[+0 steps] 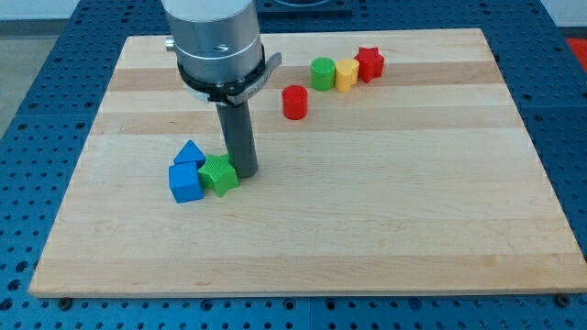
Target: Push green circle diagonally above green star
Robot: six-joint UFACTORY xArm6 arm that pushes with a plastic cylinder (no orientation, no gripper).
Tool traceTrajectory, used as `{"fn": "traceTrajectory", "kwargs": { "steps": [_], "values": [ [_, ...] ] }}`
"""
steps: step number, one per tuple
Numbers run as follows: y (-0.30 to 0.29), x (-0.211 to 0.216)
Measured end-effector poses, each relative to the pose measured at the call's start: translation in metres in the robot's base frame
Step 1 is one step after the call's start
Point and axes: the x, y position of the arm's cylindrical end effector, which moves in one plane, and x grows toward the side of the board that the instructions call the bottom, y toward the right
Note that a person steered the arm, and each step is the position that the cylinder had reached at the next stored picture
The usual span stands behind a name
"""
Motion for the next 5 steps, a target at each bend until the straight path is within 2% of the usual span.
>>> {"fn": "traceTrajectory", "kwargs": {
  "steps": [1, 4, 5],
  "values": [
    [0.049, -0.014],
    [0.222, -0.131],
    [0.264, -0.171]
  ]
}}
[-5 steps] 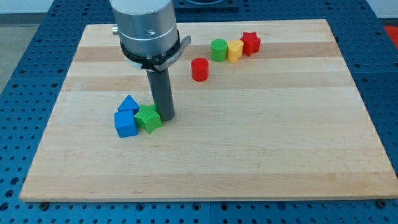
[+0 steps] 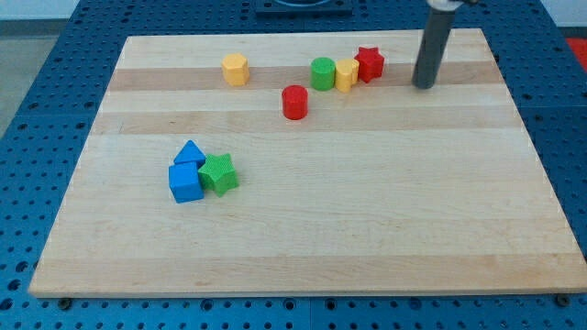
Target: Push green circle diagonally above green star
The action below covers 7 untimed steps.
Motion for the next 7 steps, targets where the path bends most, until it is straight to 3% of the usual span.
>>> {"fn": "traceTrajectory", "kwargs": {
  "steps": [1, 2, 4, 7],
  "values": [
    [0.004, -0.045],
    [-0.036, -0.086],
    [-0.116, -0.068],
    [-0.172, -0.016]
  ]
}}
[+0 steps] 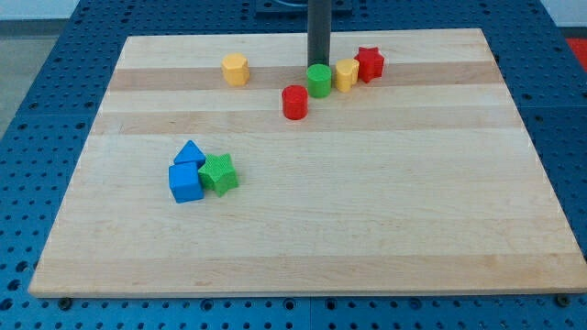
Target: Push green circle diagonally above green star
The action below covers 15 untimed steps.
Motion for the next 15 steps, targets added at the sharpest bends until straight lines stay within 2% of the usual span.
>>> {"fn": "traceTrajectory", "kwargs": {
  "steps": [3, 6, 8, 9, 11, 12, 14, 15],
  "values": [
    [-0.001, 0.049],
    [0.018, 0.078],
    [0.054, 0.099],
    [0.054, 0.106],
    [-0.010, 0.112],
    [-0.013, 0.132],
    [0.024, 0.156],
    [0.000, 0.149]
  ]
}}
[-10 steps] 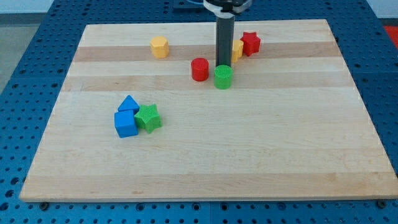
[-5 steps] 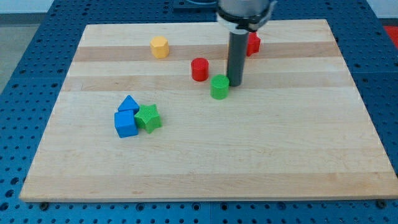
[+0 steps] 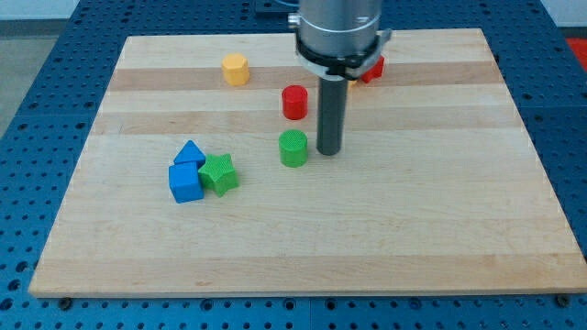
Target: Push green circle diagonally above green star
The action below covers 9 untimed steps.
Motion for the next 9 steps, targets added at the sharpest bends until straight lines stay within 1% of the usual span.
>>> {"fn": "traceTrajectory", "kwargs": {
  "steps": [2, 3, 5, 6, 7, 8, 9],
  "values": [
    [-0.071, 0.003],
    [-0.096, 0.003],
    [-0.106, 0.004],
    [-0.107, -0.016],
    [-0.136, -0.016],
    [-0.158, 0.000],
    [-0.161, 0.009]
  ]
}}
